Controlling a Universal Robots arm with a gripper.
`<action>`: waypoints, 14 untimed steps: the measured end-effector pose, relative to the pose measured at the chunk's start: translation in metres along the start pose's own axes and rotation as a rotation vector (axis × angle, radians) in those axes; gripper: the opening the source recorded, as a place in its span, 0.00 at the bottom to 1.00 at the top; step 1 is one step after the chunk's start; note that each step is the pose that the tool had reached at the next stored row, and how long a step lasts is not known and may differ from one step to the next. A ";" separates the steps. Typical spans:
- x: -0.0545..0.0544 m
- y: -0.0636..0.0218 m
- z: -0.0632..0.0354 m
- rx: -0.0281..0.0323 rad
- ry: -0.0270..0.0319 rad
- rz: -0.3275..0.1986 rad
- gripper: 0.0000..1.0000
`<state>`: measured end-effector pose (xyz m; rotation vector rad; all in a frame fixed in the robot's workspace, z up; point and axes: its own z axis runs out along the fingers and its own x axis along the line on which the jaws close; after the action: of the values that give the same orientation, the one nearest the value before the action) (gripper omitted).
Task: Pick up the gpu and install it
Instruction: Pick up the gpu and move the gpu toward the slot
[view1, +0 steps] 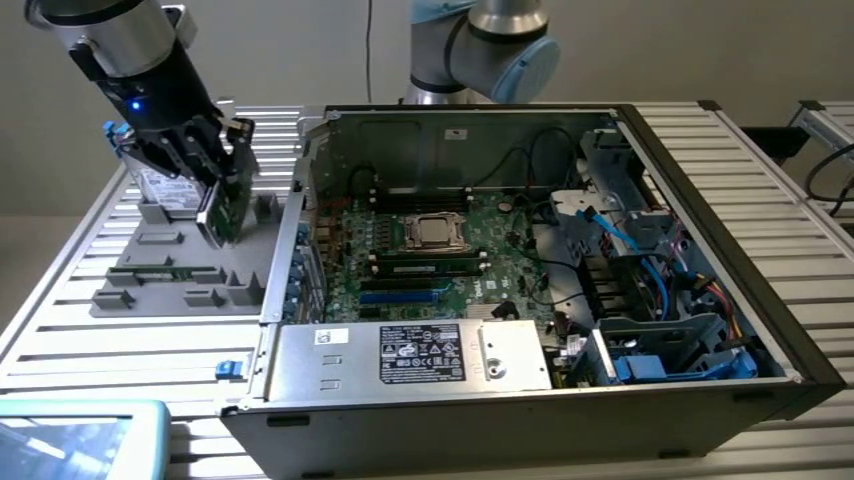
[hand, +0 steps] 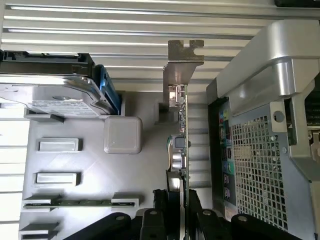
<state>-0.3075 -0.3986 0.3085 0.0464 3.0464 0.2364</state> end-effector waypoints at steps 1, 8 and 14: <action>0.000 0.0004 -0.0047 -0.0001 0.0007 0.001 0.28; -0.004 0.0037 -0.0362 0.0006 0.0082 0.005 0.28; -0.009 0.0075 -0.0629 0.0011 0.0164 0.008 0.28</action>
<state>-0.3037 -0.4012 0.3724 0.0563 3.0632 0.2369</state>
